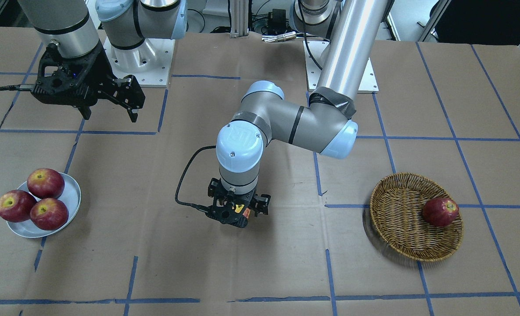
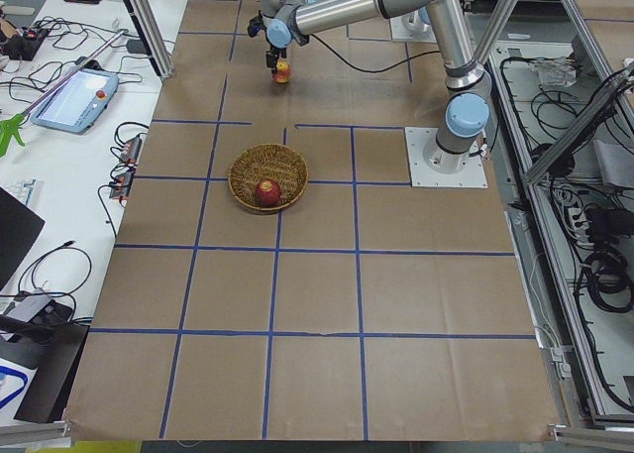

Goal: Transfer apple from basket to plate
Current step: 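Lower the apple onto the table and open the left gripper, then raise the left gripper back above the basket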

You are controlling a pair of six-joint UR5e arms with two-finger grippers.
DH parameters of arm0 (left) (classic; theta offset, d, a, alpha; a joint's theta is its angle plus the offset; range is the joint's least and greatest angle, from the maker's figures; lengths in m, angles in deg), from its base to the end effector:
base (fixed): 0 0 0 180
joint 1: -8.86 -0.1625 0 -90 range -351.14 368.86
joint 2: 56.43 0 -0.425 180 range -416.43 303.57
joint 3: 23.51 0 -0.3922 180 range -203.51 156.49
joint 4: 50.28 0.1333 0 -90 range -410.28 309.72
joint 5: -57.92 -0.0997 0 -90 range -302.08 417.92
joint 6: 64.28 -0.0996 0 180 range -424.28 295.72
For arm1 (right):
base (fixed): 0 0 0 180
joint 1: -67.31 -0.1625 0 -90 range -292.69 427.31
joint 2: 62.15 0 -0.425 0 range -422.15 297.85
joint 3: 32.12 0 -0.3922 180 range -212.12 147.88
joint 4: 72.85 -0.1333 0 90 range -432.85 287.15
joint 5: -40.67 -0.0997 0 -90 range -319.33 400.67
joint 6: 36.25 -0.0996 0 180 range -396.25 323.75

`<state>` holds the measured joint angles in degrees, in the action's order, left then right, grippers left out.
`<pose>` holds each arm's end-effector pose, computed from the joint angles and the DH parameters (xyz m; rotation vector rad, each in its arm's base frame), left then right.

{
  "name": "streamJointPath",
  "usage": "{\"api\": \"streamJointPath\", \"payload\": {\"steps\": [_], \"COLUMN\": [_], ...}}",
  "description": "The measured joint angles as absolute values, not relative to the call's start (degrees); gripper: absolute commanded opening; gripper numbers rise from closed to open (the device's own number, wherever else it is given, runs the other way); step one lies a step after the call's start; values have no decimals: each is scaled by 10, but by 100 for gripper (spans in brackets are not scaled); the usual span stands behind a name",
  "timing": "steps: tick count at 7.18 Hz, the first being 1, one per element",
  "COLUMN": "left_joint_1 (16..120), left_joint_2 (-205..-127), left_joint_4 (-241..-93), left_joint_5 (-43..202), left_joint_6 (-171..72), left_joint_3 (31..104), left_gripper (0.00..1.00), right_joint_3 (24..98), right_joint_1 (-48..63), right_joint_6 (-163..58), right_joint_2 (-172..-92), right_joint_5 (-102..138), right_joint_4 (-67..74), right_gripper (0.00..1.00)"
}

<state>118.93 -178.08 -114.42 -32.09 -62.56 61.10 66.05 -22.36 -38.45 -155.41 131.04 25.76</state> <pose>-0.3564 -0.5871 0.2505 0.5007 3.0999 0.0107 0.1299 -0.4733 0.4603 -0.0695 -3.1338 0.1014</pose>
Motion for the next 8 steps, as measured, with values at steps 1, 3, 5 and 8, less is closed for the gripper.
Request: {"api": "streamJointPath", "payload": {"steps": [1,3,5,8], "left_joint_1": [1171,1110,1042,1003], "left_joint_2": [-1740,-1641,-1539,-1475], "left_joint_4": [-1185,-1301,-1414,-1445], "left_joint_5": [-322,-322,-323,-323], "left_joint_6": [-639,-694,-728,-805], "left_joint_3": [610,615,617,635], "left_gripper": [99,99,99,99], "right_joint_3": [661,661,661,639], "right_joint_1": [-224,-225,-227,-241], "right_joint_6": [-384,-383,-383,-401], "right_joint_2": [-1554,-1554,-1554,-1542], "right_joint_5": [1311,1312,1312,1313], "right_joint_4": [258,258,261,264], "right_gripper": [100,100,100,100]}}
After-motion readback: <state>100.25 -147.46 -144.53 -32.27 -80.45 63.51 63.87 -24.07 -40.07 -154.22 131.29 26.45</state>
